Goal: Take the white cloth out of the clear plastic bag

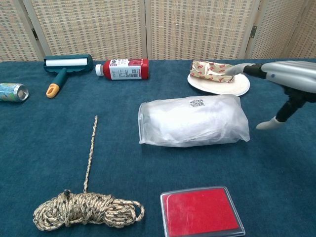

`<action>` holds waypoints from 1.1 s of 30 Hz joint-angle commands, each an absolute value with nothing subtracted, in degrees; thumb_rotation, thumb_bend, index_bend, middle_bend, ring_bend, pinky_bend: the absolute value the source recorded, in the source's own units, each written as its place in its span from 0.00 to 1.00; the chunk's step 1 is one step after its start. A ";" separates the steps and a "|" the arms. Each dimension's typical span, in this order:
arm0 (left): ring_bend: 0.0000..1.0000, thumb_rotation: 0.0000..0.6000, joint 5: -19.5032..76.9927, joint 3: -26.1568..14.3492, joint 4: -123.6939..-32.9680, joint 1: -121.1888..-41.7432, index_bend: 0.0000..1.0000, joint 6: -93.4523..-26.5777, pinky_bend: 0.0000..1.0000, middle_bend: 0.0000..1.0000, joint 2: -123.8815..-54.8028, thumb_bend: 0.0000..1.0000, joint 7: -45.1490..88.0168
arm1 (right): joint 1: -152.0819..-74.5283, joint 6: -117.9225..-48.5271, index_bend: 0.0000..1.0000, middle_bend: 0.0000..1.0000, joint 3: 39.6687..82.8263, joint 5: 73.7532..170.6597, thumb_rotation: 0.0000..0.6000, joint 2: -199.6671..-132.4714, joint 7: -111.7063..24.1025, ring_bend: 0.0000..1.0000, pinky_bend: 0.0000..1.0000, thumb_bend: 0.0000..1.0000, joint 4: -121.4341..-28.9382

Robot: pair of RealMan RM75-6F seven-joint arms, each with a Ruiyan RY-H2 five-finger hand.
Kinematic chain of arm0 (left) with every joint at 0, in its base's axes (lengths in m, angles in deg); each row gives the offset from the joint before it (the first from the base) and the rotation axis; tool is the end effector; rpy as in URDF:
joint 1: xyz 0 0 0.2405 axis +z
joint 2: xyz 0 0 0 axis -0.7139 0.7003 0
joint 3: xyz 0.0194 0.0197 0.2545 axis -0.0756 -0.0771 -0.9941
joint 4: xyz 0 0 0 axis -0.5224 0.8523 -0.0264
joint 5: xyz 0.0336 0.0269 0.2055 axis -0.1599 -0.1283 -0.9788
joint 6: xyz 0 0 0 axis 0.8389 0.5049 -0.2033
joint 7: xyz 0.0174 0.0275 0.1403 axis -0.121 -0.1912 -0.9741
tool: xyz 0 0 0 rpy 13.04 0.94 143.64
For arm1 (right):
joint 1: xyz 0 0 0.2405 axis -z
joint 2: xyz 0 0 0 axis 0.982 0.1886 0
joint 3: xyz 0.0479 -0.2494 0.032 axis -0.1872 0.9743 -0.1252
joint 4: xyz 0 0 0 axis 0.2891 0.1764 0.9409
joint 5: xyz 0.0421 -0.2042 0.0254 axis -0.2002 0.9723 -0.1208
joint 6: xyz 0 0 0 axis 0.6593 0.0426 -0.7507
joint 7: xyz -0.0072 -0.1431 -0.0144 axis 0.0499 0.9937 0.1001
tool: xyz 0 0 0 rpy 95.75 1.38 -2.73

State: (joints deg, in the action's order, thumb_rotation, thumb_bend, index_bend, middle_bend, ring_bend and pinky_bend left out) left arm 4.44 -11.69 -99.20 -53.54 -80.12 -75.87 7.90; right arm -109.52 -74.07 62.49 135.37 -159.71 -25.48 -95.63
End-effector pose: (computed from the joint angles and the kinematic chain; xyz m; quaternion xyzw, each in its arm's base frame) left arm -0.2896 0.1943 0.1241 -0.6324 -0.3402 -0.3596 0.5959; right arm -0.1913 -0.2963 0.0337 0.7552 -0.3692 0.3519 0.4117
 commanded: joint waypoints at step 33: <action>0.29 1.00 4.66 -12.20 -98.05 -52.93 0.24 -79.63 0.44 0.25 -76.58 0.00 9.84 | -126.41 -62.76 0.00 0.04 61.82 112.12 1.00 -175.45 -12.79 0.02 0.28 0.00 -79.98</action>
State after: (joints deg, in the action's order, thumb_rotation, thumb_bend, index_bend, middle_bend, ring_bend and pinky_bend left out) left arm 4.66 -12.21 -98.05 -52.93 -79.63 -76.59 9.85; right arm -126.27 -62.90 61.70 112.01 -175.31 -12.66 -80.12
